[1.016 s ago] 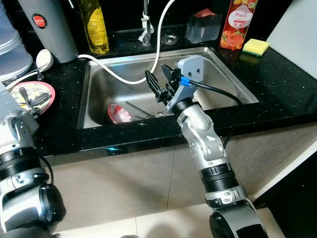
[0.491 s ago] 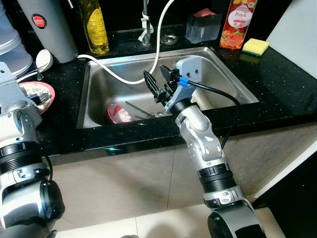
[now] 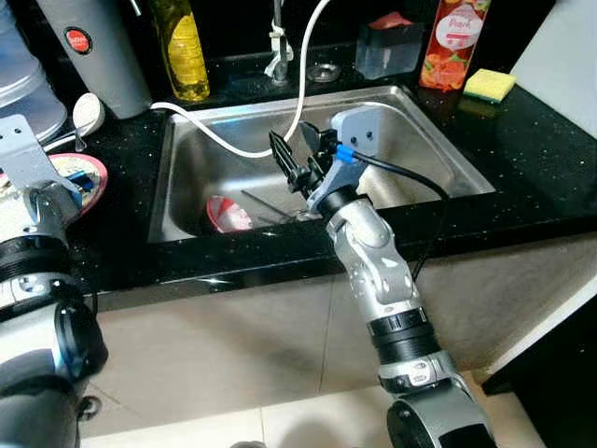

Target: Kitchen organization

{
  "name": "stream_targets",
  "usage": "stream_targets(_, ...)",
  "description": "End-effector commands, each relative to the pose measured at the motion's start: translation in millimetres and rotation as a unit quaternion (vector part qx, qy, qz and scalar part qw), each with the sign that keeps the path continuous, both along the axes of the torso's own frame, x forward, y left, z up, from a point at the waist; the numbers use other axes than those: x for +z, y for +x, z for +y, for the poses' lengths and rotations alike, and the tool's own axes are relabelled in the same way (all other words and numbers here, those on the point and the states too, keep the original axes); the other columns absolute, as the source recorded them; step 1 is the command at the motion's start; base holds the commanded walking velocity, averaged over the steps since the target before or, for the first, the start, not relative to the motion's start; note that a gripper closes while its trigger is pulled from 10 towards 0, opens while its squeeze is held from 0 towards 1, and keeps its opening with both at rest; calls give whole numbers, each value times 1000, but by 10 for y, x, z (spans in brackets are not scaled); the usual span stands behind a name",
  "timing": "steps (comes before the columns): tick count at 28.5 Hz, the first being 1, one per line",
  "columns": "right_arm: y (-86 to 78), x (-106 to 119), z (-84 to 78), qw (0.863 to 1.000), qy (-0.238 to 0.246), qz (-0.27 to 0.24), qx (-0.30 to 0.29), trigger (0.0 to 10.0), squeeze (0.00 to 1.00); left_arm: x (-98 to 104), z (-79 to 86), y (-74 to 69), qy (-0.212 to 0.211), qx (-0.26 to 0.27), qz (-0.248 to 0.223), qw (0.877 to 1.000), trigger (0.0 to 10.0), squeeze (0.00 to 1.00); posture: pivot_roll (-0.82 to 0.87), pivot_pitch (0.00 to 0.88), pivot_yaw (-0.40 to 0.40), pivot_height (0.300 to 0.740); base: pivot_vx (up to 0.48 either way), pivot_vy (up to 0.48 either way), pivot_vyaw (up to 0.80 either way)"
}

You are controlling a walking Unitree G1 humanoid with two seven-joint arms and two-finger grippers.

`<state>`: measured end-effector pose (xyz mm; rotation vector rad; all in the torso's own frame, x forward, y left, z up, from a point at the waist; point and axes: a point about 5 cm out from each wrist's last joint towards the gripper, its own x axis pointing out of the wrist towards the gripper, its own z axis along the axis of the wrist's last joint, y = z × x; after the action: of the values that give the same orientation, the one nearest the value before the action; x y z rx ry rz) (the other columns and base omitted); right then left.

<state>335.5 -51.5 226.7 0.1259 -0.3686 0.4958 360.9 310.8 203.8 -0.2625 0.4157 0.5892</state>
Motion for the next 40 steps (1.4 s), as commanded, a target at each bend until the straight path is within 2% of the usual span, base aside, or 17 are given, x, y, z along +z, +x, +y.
stream_targets(1, -27, -29, -11, 1000, -6, 4, -3, 10000, 0, -92, -21, -19, -13, 3, 27, 1000, 8039, 0, 189, 0, 147, 740, 0, 0, 0)
stream_targets(6, -22, -51, -63, 1000, -6, 8, -11, 10000, 0, -289, -100, -69, -30, 6, 63, 998, 7529, 0, 197, 0, 142, 740, 0, 0, 0)
stream_targets(8, -11, -32, -46, 1000, -5, 5, -8, 10000, 0, -449, -105, -125, -31, 14, 90, 995, 5961, 0, 208, 0, 130, 740, 0, 0, 0)
stream_targets(9, -6, -23, -41, 1000, -4, 4, -6, 10000, 0, -503, -105, -145, -33, 17, 98, 994, 5961, 0, 214, 0, 123, 740, 0, 0, 0)
stream_targets(11, 3, -1, -21, 1000, -4, 3, -1, 10000, 0, -602, -62, -200, -38, 38, 111, 992, 2627, 0, 227, 0, 108, 740, 0, 0, 0)
stream_targets(13, 6, 5, -2, 1000, -4, 3, 4, 10000, 0, -643, -37, -236, -43, 49, 114, 991, 2627, 0, 232, 0, 101, 740, 0, 0, 0)
stream_targets(14, 7, 9, 20, 1000, -8, 2, 11, 10000, 0, -685, -11, -279, -48, 58, 116, 990, 0, 0, 242, 0, 89, 740, 0, 0, 0)
stream_targets(23, 9, 25, 47, 1000, -15, 1, 24, 10000, 0, -752, 136, -436, -55, 92, 116, 987, 0, 0, 240, 0, 83, 740, 0, 0, 0)
stream_targets(30, 1, 11, 24, 1000, -17, 3, 18, 10000, 0, -539, 148, -337, -18, 83, 64, 994, 0, 0, 225, 0, 87, 740, 0, 0, 0)
stream_targets(31, -2, 2, 12, 1000, -17, 4, 16, 10000, 0, -381, 121, -259, 3, 67, 22, 998, 2353, 0, 210, 0, 85, 740, 0, 0, 0)
stream_targets(32, -2, 2, 12, 1000, -17, 4, 16, 10000, 0, -381, 121, -259, 3, 67, 22, 998, 2353, 0, 210, 0, 85, 740, 0, 0, 0)
stream_targets(33, -7, -5, 2, 1000, -20, 4, 15, 10000, 0, -204, 75, -187, 25, 47, -25, 998, 10000, 0, 196, 0, 93, 740, 0, 0, 0)
stream_targets(34, -13, -6, -6, 1000, -21, 3, 15, 10000, 0, -44, 17, -129, 44, 25, -65, 997, 10000, 0, 201, 0, 93, 740, 0, 0, 0)
stream_targets(35, -13, -6, -6, 1000, -21, 3, 15, 10000, 0, -44, 17, -129, 44, 25, -65, 997, 10000, 0, 201, 0, 93, 740, 0, 0, 0)
stream_targets(37, -14, -7, -18, 1000, -22, 2, 14, 10000, 0, 254, -117, -58, 74, -22, -137, 988, 10000, 0, 185, 0, 91, 740, 0, 0, 0)
stream_targets(38, -14, -7, -18, 1000, -22, 2, 14, 10000, 0, 254, -117, -58, 74, -22, -137, 988, 10000, 0, 185, 0, 91, 740, 0, 0, 0)
stream_targets(40, -13, 6, -33, 1000, -21, 1, 13, 10000, 0, 548, -389, -7, 117, -98, -197, 968, 10000, 0, 202, 0, 91, 740, 0, 0, 0)
